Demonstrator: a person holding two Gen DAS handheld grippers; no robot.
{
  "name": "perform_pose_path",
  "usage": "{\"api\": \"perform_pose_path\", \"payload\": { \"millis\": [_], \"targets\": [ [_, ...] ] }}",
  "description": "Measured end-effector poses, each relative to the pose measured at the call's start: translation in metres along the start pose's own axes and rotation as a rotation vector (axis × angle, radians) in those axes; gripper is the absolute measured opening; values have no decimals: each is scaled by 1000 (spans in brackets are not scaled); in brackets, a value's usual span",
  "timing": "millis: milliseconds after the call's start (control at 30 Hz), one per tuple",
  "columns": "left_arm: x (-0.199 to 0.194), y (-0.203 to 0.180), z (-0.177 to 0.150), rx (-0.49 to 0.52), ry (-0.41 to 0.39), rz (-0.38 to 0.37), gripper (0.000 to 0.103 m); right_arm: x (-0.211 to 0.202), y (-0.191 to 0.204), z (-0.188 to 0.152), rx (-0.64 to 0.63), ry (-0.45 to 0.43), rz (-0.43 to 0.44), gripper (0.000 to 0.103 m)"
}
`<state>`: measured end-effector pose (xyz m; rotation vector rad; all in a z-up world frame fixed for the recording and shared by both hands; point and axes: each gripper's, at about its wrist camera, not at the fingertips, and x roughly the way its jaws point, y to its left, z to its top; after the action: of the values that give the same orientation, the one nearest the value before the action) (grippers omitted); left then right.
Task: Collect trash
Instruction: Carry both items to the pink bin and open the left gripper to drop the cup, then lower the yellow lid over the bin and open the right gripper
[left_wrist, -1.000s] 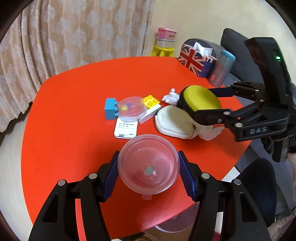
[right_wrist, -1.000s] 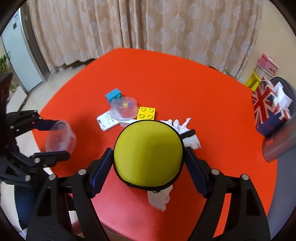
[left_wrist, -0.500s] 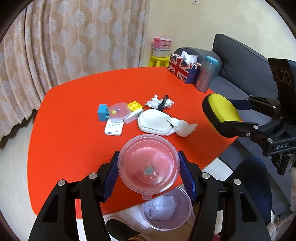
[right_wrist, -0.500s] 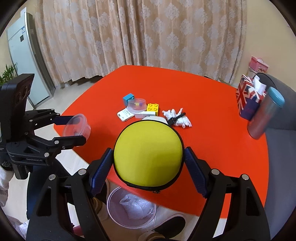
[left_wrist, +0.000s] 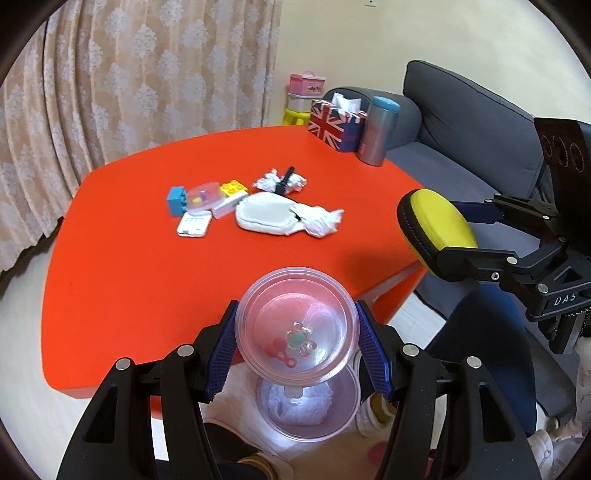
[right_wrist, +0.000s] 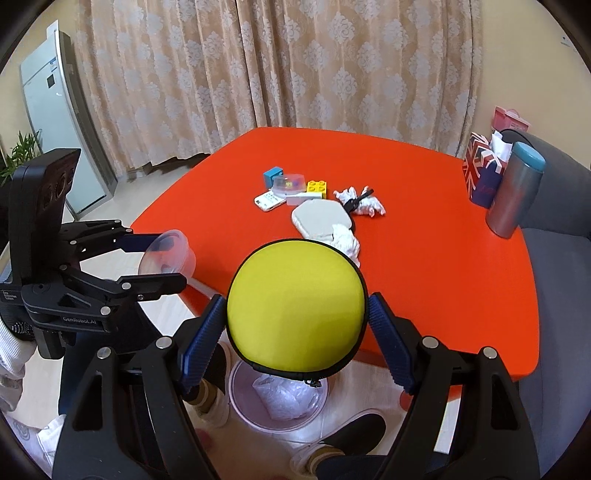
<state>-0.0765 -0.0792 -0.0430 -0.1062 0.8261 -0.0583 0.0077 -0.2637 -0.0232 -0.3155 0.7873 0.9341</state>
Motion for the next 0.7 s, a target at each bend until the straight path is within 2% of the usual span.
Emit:
{"api": "perform_pose_path", "payload": {
  "millis": [433, 467, 500, 533, 700],
  "targets": [
    [19, -25, -29, 25, 45, -52, 61, -8, 5, -37, 20, 8, 0, 77],
    [21, -25, -28, 26, 47, -50, 76, -8, 4, -39, 22, 9, 0, 77],
    [20, -25, -28, 22, 38, -54, 86, -6, 4, -38, 24, 11, -1, 77],
    [19, -24, -27, 15, 24, -60, 91, -6, 4, -38, 26, 11, 0, 77],
    [22, -18, -26, -14, 21, -40, 95, -3, 3, -36, 29, 15, 3, 77]
  ]
}}
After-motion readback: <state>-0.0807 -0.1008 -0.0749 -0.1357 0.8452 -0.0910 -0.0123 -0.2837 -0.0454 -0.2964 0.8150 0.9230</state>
